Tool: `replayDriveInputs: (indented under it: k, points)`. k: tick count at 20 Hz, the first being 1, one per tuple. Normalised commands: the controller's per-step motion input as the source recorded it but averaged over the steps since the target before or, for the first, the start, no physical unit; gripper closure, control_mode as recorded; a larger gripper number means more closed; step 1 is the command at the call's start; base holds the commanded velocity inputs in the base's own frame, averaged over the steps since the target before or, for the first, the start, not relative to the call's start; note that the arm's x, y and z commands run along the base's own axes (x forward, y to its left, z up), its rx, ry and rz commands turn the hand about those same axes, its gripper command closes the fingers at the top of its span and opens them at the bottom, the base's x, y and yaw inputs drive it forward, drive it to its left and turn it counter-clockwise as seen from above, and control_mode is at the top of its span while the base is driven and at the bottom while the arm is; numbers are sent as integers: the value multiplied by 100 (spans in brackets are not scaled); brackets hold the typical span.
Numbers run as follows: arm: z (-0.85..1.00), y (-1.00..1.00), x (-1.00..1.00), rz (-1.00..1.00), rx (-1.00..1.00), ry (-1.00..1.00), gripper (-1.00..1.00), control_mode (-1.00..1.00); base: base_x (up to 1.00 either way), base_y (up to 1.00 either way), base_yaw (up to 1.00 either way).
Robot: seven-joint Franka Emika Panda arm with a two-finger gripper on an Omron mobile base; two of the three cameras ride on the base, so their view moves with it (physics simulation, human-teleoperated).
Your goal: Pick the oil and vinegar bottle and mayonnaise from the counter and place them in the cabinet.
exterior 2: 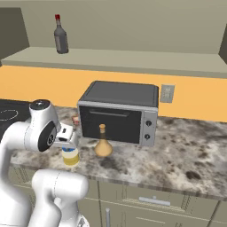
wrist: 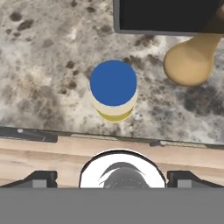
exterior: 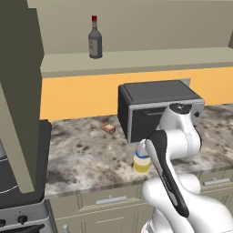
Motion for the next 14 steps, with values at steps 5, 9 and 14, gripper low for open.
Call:
replayDriveInputs:
  k: [5, 9, 14]
  points:
    - [-41, 2, 0, 0, -3, -10, -100, -100, 0, 0, 0]
    - [-49, 0, 0, 1, -3, -10, -100, -100, 0, 0, 0]
    - [-50, 0, 0, 2, -2, -12, -100, -100, 0, 0, 0]
